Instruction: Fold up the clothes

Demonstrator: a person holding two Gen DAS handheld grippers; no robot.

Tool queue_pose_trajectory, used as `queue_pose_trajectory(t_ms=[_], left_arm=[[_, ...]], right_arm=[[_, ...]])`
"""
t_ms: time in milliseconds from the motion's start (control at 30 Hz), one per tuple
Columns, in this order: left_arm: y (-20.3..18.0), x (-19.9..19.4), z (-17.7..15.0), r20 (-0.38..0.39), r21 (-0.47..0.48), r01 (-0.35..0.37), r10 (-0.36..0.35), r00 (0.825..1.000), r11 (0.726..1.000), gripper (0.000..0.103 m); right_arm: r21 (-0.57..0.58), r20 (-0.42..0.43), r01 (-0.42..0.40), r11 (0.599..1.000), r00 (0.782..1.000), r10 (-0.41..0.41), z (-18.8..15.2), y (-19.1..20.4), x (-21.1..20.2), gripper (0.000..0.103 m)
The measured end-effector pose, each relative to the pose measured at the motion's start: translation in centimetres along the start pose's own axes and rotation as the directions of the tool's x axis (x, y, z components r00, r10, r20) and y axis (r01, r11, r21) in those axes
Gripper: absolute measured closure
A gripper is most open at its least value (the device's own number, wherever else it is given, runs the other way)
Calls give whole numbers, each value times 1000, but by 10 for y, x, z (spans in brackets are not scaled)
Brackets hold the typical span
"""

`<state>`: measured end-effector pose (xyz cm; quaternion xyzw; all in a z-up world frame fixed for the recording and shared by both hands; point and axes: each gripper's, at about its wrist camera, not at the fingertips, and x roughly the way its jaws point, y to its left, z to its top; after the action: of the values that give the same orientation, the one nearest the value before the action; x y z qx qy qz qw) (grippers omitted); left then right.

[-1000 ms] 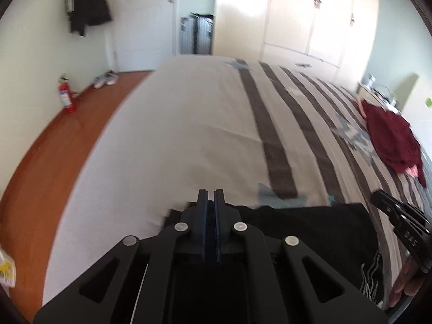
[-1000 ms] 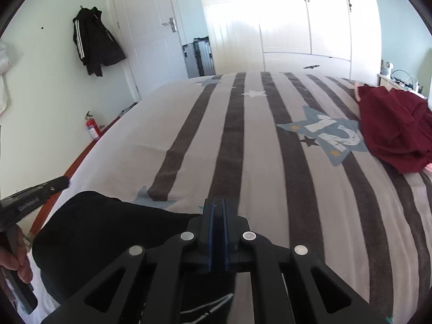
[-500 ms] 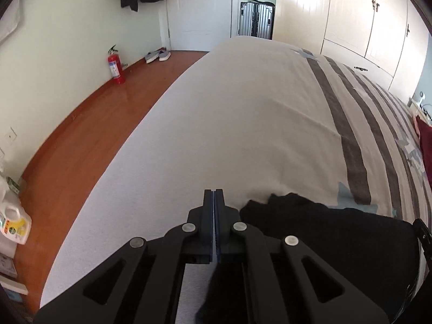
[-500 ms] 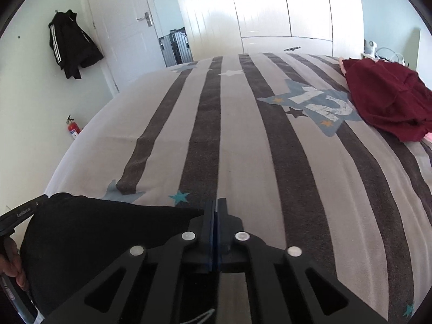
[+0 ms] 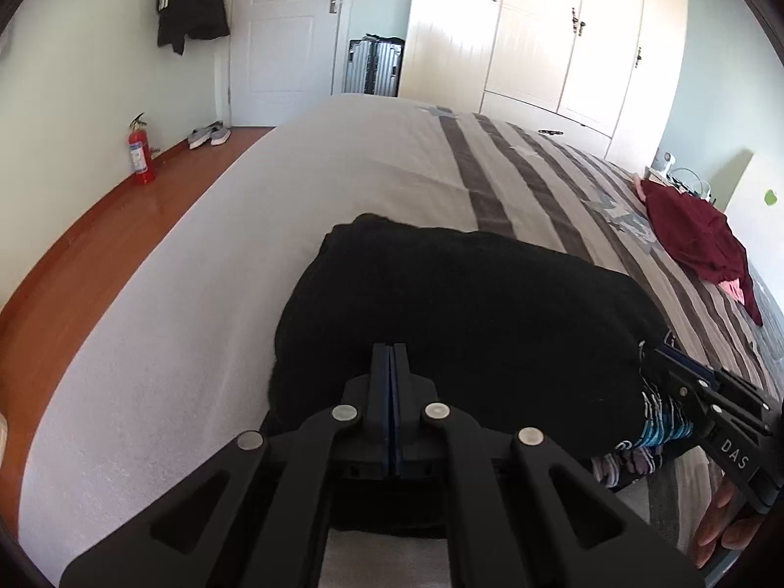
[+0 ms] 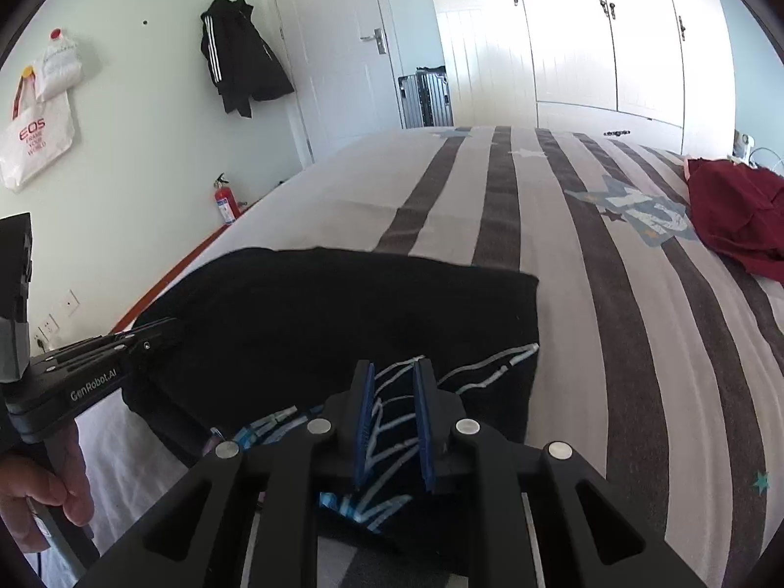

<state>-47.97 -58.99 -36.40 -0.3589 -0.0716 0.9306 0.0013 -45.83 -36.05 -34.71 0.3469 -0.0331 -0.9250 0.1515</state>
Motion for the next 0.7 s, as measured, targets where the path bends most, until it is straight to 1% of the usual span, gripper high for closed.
queue_pose_trajectory(t_ms=[67, 133, 167, 233, 300, 367, 433, 500, 600, 633, 700], left_arm=[[1, -5, -3, 18, 21, -28, 28, 999, 999, 101], [9, -8, -2, 25, -2, -58, 58, 998, 998, 101], [15, -10, -3, 24, -19, -75, 76, 997, 997, 101], [27, -13, -6, 18, -44, -107, 108, 994, 993, 101], [36, -16, -8, 7, -58, -149, 149, 989, 987, 101], [44, -21, -12, 2, -68, -176, 176, 984, 982, 101], [47, -31, -14, 10, -82, -162, 163, 987, 983, 101], [39, -46, -16, 44, -55, -139, 141, 989, 989, 101], [15, -60, -19, 69, 2, -66, 66, 995, 998, 100], [9, -60, -19, 67, 18, -55, 54, 996, 998, 99], [-1, -58, -19, 59, 47, -40, 37, 998, 998, 99]], right_arm=[[28, 9, 11, 1000, 1000, -12, -3, -13, -4, 89], [60, 14, 42, 997, 999, -43, -6, -25, -11, 89], [81, 13, 55, 995, 998, -56, -8, -32, -14, 89], [114, -16, 81, 990, 997, -79, -15, -44, -16, 80], [144, -37, 98, 985, 995, -94, -18, -54, -19, 79], [149, -39, 108, 983, 994, -103, -19, -59, -25, 79], [131, -16, 95, 987, 995, -94, -17, -56, -36, 79], [111, 4, 64, 992, 998, -65, -15, -50, -47, 79], [64, 9, -8, 998, 1000, 7, -17, -30, -59, 79], [34, 0, -23, 999, 1000, 23, -19, -22, -59, 79], [-15, -20, -21, 1000, 1000, 21, -25, -10, -53, 79]])
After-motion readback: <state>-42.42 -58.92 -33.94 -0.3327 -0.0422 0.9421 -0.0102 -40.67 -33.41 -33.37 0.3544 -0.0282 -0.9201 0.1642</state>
